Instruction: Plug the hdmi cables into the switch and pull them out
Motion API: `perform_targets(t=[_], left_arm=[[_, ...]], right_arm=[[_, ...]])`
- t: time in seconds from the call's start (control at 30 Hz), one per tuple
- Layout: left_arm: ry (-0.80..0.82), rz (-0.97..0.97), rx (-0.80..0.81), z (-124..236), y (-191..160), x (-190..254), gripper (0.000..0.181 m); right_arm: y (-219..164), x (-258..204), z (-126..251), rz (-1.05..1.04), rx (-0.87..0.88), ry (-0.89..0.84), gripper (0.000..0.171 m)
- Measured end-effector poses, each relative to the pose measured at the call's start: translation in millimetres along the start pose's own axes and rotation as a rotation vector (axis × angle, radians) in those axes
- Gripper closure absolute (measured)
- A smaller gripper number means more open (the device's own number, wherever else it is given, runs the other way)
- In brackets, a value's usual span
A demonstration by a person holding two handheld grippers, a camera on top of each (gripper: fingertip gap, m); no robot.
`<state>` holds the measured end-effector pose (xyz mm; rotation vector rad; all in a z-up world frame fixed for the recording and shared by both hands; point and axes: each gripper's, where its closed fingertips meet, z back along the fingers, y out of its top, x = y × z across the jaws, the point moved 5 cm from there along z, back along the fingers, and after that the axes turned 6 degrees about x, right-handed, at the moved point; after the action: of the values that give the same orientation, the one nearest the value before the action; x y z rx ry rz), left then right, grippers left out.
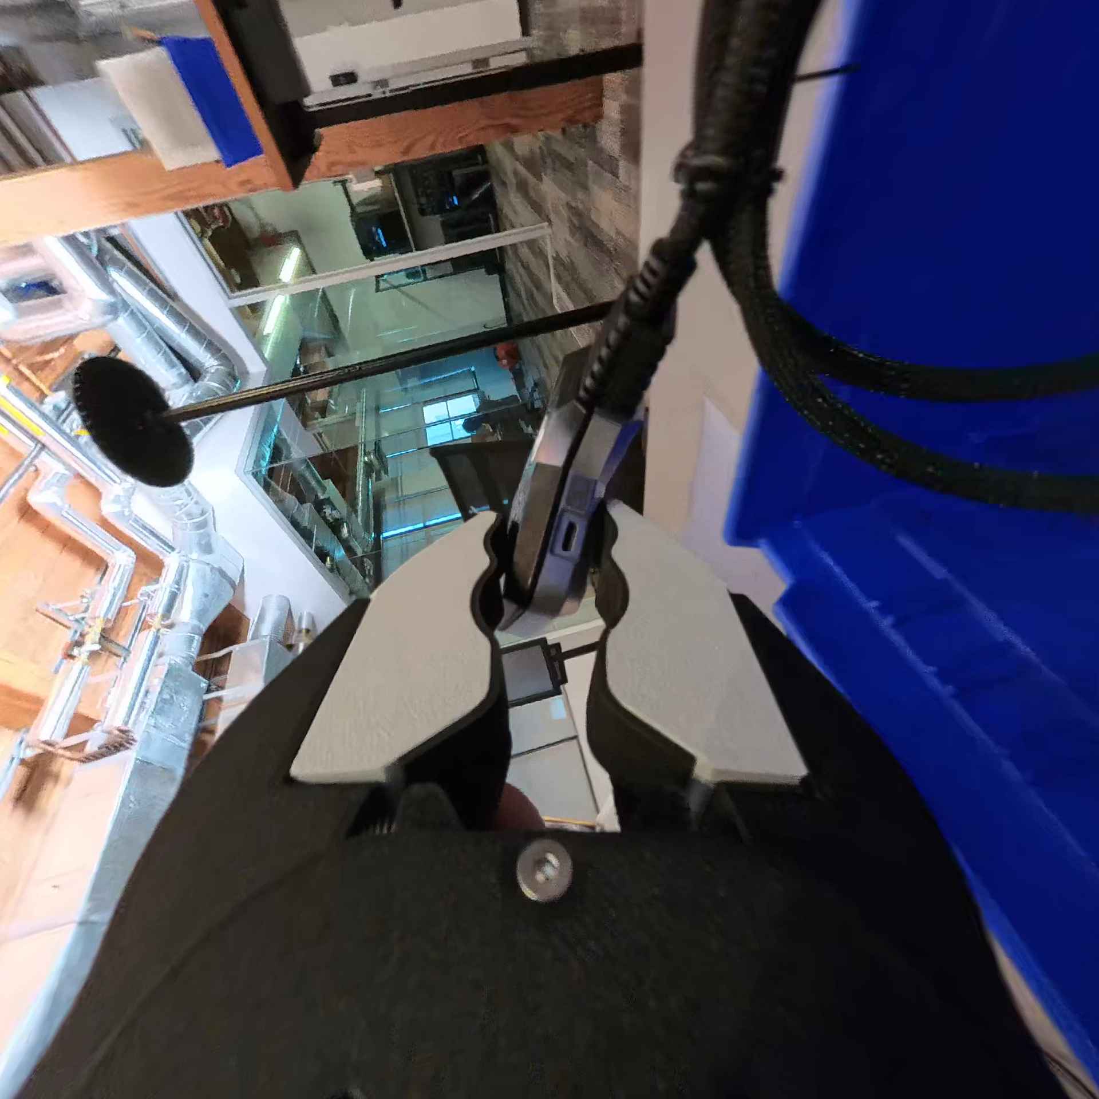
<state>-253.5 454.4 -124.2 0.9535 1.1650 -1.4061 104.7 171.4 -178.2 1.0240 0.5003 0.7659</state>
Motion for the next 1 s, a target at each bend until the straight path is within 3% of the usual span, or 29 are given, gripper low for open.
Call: perform_targets(t=[0.43,0.87,1.0], left_arm=[[0.133,0.225,0.106,85.2,20.8,-89.0,0.157],[0.125,0.372,0.347,147.9,82.4,-99.9,0.157],[0.086,0.322,0.352,160.9,112.2,-85.1,0.157]], right_arm=[[16.0,-4.3,8.8,0.052,0.08,-0.043,0.147],[28.3,4.9,24.5,0.034,0.2,-0.113,0.139],[52.1,2.8,47.3,0.171,0.312,-0.223,0.135]])
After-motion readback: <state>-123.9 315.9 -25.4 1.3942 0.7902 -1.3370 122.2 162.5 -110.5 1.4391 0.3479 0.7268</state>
